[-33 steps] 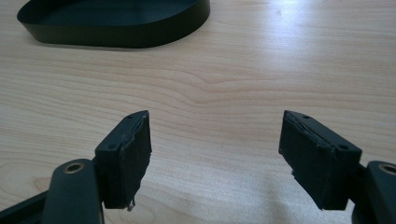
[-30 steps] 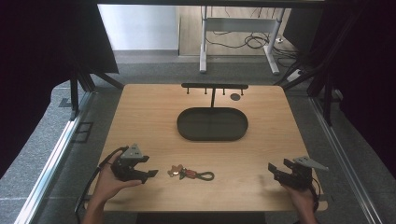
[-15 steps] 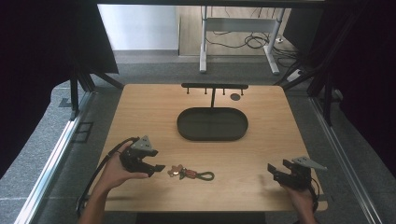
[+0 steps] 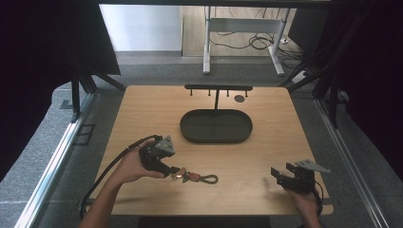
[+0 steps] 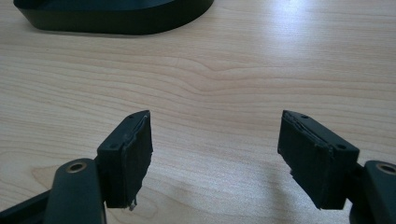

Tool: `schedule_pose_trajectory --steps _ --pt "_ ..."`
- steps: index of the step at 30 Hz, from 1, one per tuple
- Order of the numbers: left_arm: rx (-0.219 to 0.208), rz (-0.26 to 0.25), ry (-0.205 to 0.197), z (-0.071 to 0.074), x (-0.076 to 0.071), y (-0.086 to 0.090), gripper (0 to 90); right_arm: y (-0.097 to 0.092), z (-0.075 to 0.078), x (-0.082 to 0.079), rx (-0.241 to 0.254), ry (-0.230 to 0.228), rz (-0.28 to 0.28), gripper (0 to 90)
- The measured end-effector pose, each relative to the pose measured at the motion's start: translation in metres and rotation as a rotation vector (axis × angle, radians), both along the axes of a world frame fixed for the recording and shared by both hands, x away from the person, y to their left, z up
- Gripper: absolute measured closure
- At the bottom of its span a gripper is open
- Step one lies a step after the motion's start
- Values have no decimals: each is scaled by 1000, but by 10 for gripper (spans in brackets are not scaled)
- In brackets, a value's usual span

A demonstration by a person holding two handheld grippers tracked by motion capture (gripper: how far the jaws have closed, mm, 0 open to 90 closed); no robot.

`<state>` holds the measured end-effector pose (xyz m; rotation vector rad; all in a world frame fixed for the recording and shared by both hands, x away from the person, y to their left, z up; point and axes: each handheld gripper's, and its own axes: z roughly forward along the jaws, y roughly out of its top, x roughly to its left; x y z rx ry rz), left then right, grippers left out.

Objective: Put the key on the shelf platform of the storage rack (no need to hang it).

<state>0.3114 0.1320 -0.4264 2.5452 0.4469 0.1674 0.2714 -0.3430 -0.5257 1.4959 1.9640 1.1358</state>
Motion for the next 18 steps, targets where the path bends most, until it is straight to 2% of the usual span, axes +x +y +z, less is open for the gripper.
schedule_pose_trajectory --steps 6,18 --pt "49 -54 11 3 9 -20 387 0 0 0 1 3 2 267" --pt "88 -77 32 0 17 -30 392 3 -2 1 -4 10 9 268"
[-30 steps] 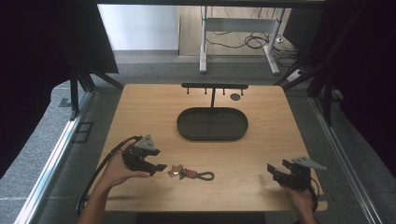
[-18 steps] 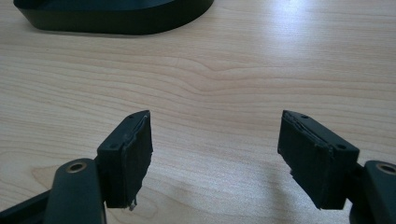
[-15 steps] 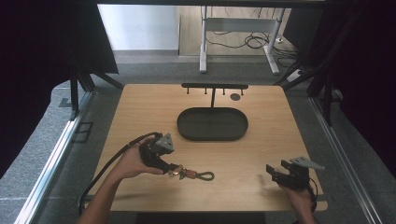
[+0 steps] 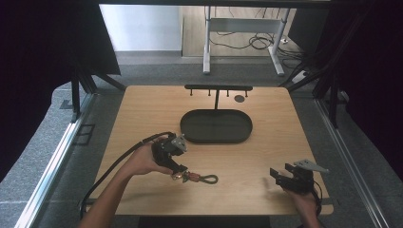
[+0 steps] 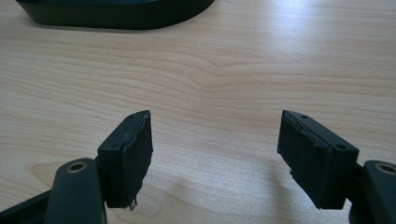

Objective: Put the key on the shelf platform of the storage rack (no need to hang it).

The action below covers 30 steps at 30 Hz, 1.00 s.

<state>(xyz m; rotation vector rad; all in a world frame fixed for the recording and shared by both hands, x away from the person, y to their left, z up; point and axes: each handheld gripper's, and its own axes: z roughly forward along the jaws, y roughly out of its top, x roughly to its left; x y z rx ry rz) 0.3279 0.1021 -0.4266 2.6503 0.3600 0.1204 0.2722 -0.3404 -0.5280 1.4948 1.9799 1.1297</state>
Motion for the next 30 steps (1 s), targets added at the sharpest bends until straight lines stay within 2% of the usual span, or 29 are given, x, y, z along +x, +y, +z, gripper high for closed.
schedule_pose_trajectory --steps 8,10,16,30 --pt "15 -20 4 -2 3 -5 399 1 -1 0 -4 6 6 268" --pt "30 -23 7 -3 4 -8 400 2 -1 1 -3 8 7 268" --pt "42 -48 10 -6 8 -19 404 1 -1 0 -2 9 6 269" --pt "77 -89 52 -24 14 -35 412 2 -3 1 -7 18 11 269"
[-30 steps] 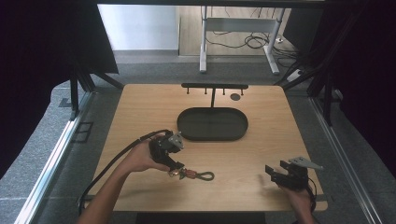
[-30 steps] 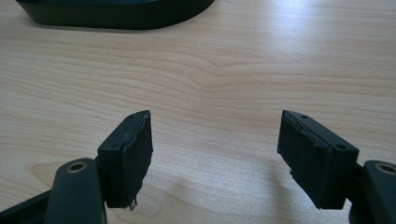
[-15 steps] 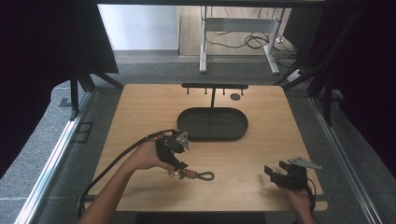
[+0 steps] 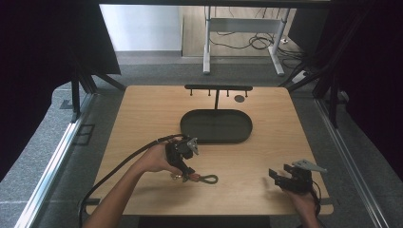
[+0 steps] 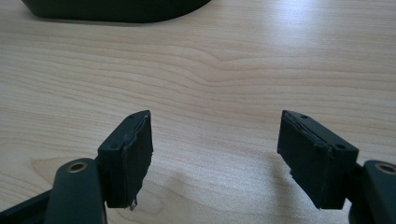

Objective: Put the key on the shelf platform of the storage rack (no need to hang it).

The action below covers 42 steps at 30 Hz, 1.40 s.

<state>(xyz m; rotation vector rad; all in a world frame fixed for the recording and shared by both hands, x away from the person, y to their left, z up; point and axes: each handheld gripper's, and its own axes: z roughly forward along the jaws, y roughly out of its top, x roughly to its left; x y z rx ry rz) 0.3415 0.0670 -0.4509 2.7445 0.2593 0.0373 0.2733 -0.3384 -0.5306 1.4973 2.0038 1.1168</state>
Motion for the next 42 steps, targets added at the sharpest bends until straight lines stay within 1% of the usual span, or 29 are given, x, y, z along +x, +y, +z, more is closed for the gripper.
schedule_pose_trajectory --steps 6,10,16,17,18,19,22,29,33,42 --pt "12 -19 19 -10 0 -6 415 1 -1 0 -2 8 3 269" --pt "34 -35 35 -17 1 -10 416 2 -1 0 -3 10 4 269" --pt "50 -41 57 -27 0 -16 426 1 -3 1 -7 13 5 269" --pt "51 -49 55 -28 0 -17 426 1 -3 1 -7 13 5 269" --pt "49 -44 60 -29 0 -17 428 2 -3 1 -7 14 6 269" --pt "50 -53 58 -30 0 -18 430 2 -3 1 -7 14 7 269" --pt "55 -55 67 -33 -1 -20 432 2 -3 1 -6 14 6 269" --pt "77 -73 78 -39 0 -22 442 2 -3 1 -10 18 7 269" --pt "86 -73 81 -41 1 -24 459 2 -3 1 -10 18 8 270" --pt "114 -98 86 -48 1 -30 493 2 -3 1 -9 18 8 269"
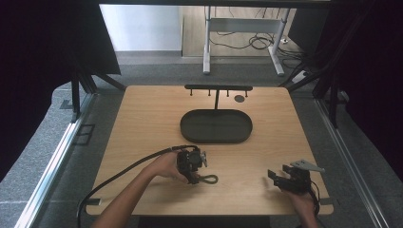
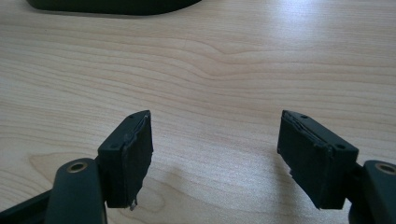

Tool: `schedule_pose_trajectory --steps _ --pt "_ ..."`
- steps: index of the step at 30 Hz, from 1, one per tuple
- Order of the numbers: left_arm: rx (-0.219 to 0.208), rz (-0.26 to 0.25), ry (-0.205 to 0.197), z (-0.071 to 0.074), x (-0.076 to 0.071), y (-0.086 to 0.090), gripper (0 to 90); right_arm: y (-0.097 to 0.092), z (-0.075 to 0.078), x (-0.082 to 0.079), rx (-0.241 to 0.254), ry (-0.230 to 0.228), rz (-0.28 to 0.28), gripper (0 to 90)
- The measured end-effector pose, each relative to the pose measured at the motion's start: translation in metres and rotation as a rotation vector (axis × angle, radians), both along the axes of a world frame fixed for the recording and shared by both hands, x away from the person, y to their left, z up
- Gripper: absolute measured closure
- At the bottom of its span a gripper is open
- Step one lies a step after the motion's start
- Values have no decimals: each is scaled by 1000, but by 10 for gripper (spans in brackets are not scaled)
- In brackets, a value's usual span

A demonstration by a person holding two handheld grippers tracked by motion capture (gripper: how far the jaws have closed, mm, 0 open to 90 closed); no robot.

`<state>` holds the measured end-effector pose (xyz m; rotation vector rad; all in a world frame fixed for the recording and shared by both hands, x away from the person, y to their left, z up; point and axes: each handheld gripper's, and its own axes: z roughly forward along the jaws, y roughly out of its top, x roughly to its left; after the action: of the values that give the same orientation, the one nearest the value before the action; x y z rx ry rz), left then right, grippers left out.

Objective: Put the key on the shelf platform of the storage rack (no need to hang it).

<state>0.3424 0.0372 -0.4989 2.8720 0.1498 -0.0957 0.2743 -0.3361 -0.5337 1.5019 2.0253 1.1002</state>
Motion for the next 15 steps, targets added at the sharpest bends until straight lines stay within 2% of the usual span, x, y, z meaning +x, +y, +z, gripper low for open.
schedule_pose_trajectory --steps 4,13,15 --pt "14 3 0 -3 0 0 525 0 1 0 1 -2 0 270" --pt "14 23 -14 -2 0 -1 614 0 1 0 -1 -3 0 270" --pt "10 28 -17 -2 1 0 660 0 1 0 -1 -3 -1 270"
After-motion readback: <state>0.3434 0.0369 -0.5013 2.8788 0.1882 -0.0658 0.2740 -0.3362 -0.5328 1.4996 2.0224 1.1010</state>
